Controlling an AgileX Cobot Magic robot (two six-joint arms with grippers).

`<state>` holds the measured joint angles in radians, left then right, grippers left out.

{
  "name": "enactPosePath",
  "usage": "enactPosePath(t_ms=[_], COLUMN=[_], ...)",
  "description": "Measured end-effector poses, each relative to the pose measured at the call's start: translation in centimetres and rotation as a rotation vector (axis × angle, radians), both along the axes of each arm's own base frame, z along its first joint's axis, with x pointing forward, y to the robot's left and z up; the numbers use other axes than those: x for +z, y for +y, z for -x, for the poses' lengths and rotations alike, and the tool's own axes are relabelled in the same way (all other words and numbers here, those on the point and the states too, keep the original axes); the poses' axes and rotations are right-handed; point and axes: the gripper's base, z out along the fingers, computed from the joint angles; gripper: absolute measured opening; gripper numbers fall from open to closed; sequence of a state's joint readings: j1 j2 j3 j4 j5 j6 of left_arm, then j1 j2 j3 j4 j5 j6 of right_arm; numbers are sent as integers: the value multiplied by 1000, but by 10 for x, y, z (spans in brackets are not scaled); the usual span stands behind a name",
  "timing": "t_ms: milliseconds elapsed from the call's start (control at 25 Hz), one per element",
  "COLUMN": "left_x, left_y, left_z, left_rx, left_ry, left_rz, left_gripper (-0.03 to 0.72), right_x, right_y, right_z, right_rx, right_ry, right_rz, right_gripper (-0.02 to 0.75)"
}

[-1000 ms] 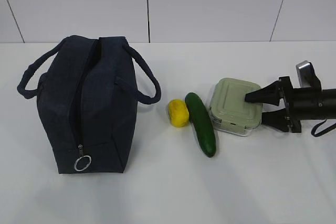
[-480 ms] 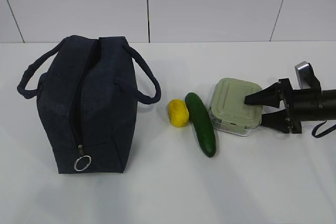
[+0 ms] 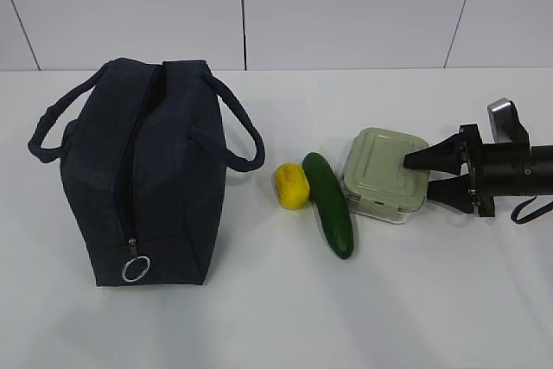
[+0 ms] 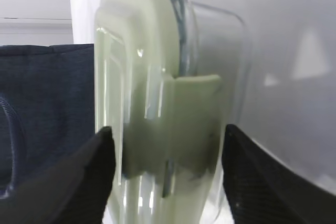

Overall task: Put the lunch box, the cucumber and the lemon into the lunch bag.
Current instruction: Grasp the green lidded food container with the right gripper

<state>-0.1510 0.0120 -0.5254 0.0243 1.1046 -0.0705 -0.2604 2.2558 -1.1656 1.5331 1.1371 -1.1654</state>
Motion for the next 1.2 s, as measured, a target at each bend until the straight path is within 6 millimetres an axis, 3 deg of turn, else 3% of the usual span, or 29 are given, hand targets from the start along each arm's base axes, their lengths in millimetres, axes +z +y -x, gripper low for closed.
enactPosePath(t_ms=[200,1200], left_x=[0,0], left_y=[0,0], left_z=[0,0], left_rx=[0,0], left_ry=[0,0], left_rz=[0,0], left_gripper=[239,238], right_x=[0,0], right_y=[0,0], right_z=[0,0], right_rx=[2,1], right_ry=[-1,0], right_rz=[-3,-7], right_gripper=[428,394])
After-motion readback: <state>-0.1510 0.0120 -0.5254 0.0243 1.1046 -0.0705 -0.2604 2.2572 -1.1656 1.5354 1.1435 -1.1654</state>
